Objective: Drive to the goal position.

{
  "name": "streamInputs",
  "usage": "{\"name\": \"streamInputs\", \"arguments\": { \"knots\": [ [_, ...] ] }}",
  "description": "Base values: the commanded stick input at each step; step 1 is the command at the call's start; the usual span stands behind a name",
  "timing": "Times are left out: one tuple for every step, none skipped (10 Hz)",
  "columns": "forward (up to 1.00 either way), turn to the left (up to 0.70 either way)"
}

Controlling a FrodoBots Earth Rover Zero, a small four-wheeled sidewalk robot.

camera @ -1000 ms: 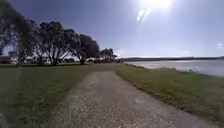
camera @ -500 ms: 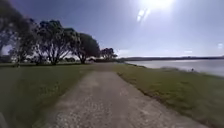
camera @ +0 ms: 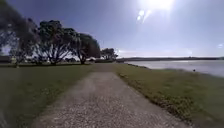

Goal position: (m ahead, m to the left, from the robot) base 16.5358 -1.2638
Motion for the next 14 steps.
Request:
{"name": "streamInputs", "arguments": {
  "knots": [
    [0.7,0.21],
    [0.7,0.01],
    [0.7,0.0],
    [0.7,0.0],
    [0.7,0.0],
    [0.7,0.0],
    [0.7,0.0],
    [0.7,0.0],
    [0.7,0.0],
    [0.7,0.0],
    [0.7,-0.27],
    [0.7,-0.27],
    [0.7,-0.27],
    [0.7,0.0]
  ]
}}
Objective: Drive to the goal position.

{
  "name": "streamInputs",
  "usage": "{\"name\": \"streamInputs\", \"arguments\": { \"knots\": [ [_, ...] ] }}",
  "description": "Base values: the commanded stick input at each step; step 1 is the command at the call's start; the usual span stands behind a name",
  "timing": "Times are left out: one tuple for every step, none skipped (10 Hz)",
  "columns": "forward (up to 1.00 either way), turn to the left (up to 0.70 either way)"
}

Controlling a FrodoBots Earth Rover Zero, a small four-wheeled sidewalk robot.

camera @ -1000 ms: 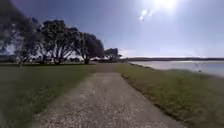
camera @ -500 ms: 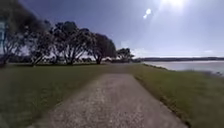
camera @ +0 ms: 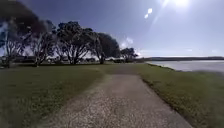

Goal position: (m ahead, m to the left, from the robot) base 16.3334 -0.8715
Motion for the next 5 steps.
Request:
{"name": "streamInputs", "arguments": {
  "knots": [
    [0.7,0.0],
    [0.7,0.0],
    [0.7,0.0],
    [0.7,0.0],
    [0.7,0.0]
  ]
}}
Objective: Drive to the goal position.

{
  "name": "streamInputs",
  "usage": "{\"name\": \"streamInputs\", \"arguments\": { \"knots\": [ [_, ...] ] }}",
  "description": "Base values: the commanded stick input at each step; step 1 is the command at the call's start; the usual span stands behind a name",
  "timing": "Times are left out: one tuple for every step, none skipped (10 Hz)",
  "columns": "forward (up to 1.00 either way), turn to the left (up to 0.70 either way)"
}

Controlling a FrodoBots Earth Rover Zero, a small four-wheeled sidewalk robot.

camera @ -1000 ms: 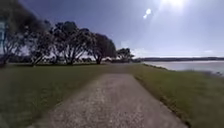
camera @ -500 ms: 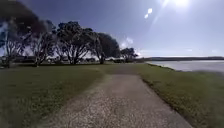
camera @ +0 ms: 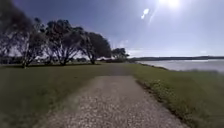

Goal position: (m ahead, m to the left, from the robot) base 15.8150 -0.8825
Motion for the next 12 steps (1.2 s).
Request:
{"name": "streamInputs", "arguments": {
  "knots": [
    [0.7,0.0],
    [0.7,0.0],
    [0.7,0.0],
    [0.7,0.0],
    [0.7,0.0],
    [0.7,0.0],
    [0.7,0.0],
    [0.7,0.0],
    [0.7,0.0],
    [0.7,0.0],
    [0.7,0.0],
    [0.7,0.0]
  ]
}}
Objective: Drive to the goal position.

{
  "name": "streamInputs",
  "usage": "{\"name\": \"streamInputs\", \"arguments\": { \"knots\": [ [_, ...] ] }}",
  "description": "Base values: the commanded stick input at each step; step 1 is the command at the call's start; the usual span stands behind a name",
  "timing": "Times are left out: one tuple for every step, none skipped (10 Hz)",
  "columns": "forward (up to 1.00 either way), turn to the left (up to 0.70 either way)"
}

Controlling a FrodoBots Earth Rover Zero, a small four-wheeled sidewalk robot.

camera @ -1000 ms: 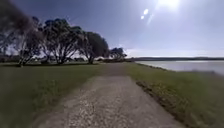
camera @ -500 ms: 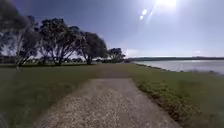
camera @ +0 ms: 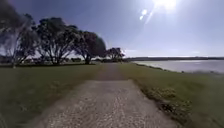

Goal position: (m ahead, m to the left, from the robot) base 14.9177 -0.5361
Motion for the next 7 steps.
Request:
{"name": "streamInputs", "arguments": {
  "knots": [
    [0.7,0.0],
    [0.7,0.0],
    [0.7,0.0],
    [0.7,0.0],
    [0.7,0.0],
    [0.7,0.0],
    [0.7,0.0]
  ]
}}
